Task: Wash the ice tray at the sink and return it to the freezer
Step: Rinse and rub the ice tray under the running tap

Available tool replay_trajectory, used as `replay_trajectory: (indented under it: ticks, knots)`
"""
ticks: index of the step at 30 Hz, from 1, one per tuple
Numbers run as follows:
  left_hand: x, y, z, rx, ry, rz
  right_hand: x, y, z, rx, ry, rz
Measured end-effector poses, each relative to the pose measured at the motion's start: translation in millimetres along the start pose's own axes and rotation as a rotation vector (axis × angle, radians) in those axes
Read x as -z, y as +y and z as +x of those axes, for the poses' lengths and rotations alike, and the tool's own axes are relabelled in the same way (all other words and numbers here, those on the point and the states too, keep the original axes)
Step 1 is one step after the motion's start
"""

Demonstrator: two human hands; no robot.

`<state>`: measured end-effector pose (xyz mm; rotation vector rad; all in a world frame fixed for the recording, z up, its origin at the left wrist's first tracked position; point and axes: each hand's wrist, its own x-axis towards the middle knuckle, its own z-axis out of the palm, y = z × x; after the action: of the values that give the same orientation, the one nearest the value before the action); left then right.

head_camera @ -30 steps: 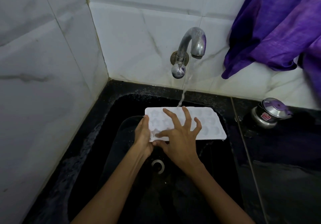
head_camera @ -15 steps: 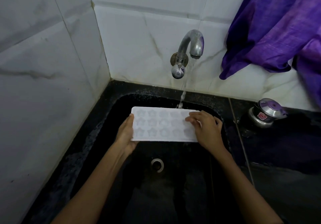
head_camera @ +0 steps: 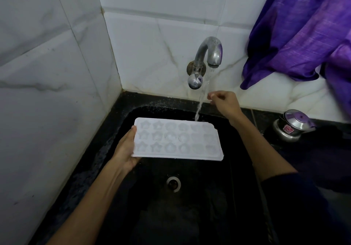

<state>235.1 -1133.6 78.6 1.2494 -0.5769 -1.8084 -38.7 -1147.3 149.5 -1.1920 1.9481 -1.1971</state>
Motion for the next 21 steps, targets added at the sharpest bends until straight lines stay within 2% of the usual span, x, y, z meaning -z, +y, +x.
replay_trajectory:
  ticks: [8,11,16,21]
  knots:
    - [6.1,1.3,4.3,-0.004,-0.005,0.008,-14.4,-32.7,49.0,-0.335,-0.032,0.593]
    - [6.1,1.4,7.4,-0.005,0.01,0.002,-22.3,-38.1,58.1,-0.39,-0.135,0.737]
    - [8.9,0.3,14.7,0.005,0.014,0.018,-33.6,-46.8,61.6,-0.465,-0.335,0.78]
    - [7.9,-2.3,19.2,0.012,-0.021,0.005,-42.9,-44.6,67.0,-0.472,-0.311,0.835]
